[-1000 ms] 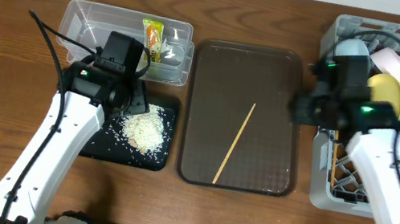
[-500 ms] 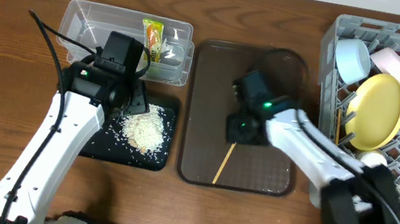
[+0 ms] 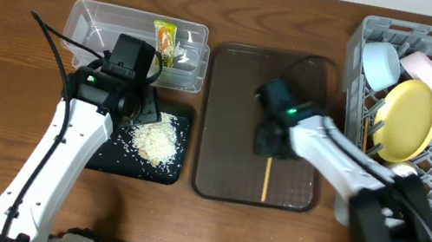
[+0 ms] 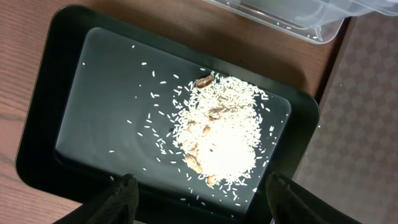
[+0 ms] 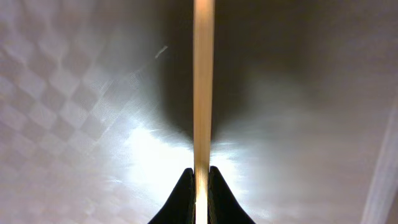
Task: Sort waste into correct bins and load items into the dishwasher rack
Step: 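Place the second chopstick into the dish rack with the right gripper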
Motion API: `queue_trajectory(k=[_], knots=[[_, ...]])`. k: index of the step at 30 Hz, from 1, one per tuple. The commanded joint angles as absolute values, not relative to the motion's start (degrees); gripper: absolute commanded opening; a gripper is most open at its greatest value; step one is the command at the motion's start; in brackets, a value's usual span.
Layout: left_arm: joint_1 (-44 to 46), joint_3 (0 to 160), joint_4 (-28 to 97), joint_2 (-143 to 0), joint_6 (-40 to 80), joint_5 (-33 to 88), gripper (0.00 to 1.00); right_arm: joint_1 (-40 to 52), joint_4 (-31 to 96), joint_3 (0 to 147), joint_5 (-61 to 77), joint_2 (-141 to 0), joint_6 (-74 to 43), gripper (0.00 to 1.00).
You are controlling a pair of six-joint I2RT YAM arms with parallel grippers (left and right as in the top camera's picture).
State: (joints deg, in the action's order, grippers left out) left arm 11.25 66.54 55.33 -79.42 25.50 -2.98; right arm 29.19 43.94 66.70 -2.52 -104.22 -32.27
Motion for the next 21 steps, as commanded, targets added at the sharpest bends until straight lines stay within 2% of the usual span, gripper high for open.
queue_trajectory(k=[1, 10, 18, 21], knots=[[10.9, 66.9, 55.7, -79.4, 25.6, -3.4, 0.69, 23.6, 45.0, 69.1, -5.1, -95.1, -24.9, 0.04], [10.9, 66.9, 55.6, -79.4, 25.6, -3.4, 0.69, 6.4, 47.4, 69.8, -5.1, -81.1, -10.3, 0.01], [10.9, 66.9, 55.7, -79.4, 25.6, -3.4, 0.69, -2.4, 50.6, 69.6, -4.8, -85.1, -3.3, 0.01], [10.9, 66.9, 55.7, -79.4, 25.6, -3.4, 0.69, -2.6, 50.3, 69.6, -4.1, -87.2, -3.0, 0.05]])
